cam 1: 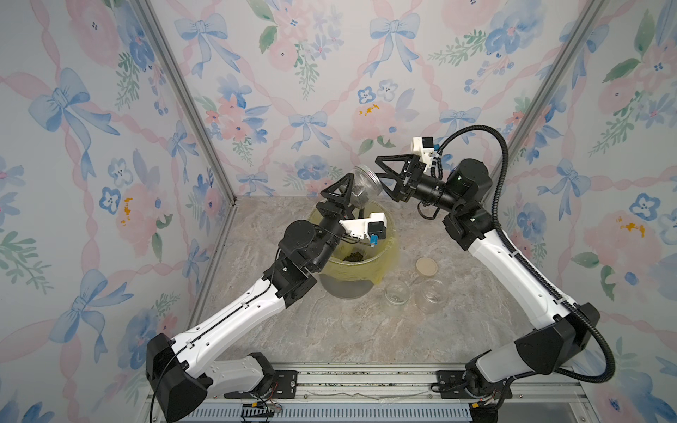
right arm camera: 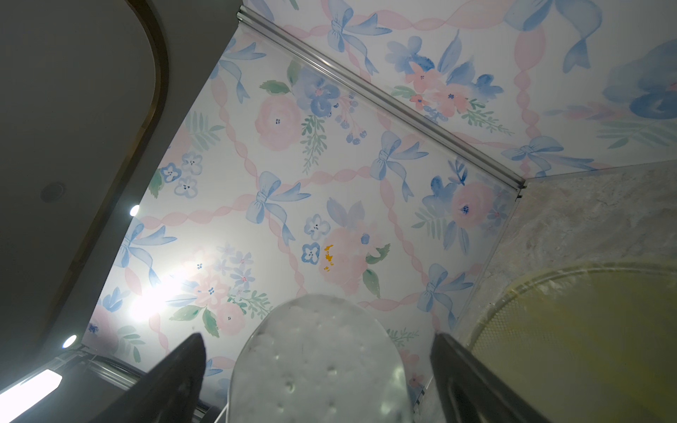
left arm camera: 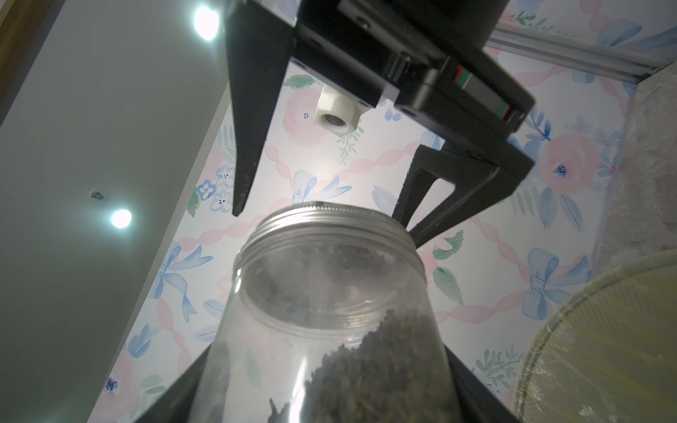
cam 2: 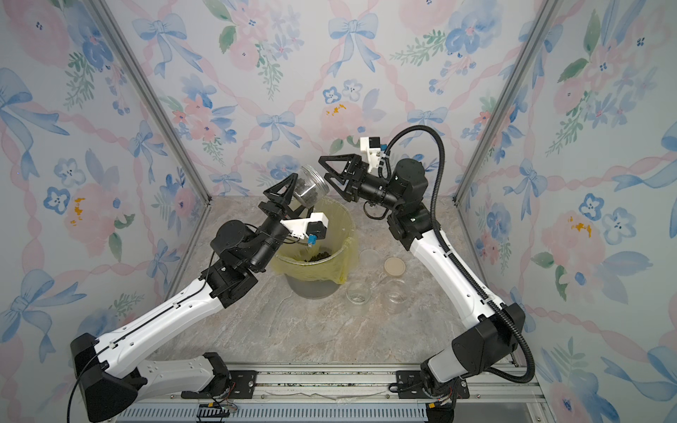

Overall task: Empty moldy tea leaves from jars
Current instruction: Unscrew the lid from the jar.

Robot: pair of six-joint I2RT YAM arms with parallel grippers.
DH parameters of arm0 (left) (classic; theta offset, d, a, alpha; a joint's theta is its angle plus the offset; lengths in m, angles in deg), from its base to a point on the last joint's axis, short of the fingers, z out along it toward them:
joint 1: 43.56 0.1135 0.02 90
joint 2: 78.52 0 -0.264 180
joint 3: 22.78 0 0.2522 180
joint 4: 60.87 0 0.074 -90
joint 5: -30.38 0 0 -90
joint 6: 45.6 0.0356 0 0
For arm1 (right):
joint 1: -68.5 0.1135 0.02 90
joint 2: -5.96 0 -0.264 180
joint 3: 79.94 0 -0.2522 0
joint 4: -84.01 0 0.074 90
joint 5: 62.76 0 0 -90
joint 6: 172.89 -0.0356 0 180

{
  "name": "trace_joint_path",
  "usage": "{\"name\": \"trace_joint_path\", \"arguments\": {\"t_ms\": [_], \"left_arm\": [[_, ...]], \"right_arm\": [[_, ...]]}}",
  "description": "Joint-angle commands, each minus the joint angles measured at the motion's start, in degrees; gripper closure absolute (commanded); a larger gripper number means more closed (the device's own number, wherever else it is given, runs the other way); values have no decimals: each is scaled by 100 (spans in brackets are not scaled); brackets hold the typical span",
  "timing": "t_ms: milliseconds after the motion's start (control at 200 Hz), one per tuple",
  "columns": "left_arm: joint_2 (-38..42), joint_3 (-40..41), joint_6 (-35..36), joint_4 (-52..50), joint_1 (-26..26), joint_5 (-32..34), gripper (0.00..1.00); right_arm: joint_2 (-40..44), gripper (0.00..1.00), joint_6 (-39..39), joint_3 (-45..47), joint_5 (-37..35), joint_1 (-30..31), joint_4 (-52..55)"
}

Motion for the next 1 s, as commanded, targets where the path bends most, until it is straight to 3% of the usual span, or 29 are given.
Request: {"name": "trace_joint_path", "arguments": {"t_ms": [0, 590, 825, 995], "left_arm": [[-76, -95, -135, 302, -65, 44, 57], [-142, -260, -145, 426, -109, 146, 57], [-205, -229, -192, 478, -109, 138, 57], [-303, -264, -196, 510, -108, 139, 57]], "right_arm": [[94, 3, -109, 55, 29, 79, -269], [-109, 0, -136, 12, 121, 194, -328], [-171, 13, -295, 16, 174, 178, -563], [-170, 10, -296, 36, 174, 197, -588]]}}
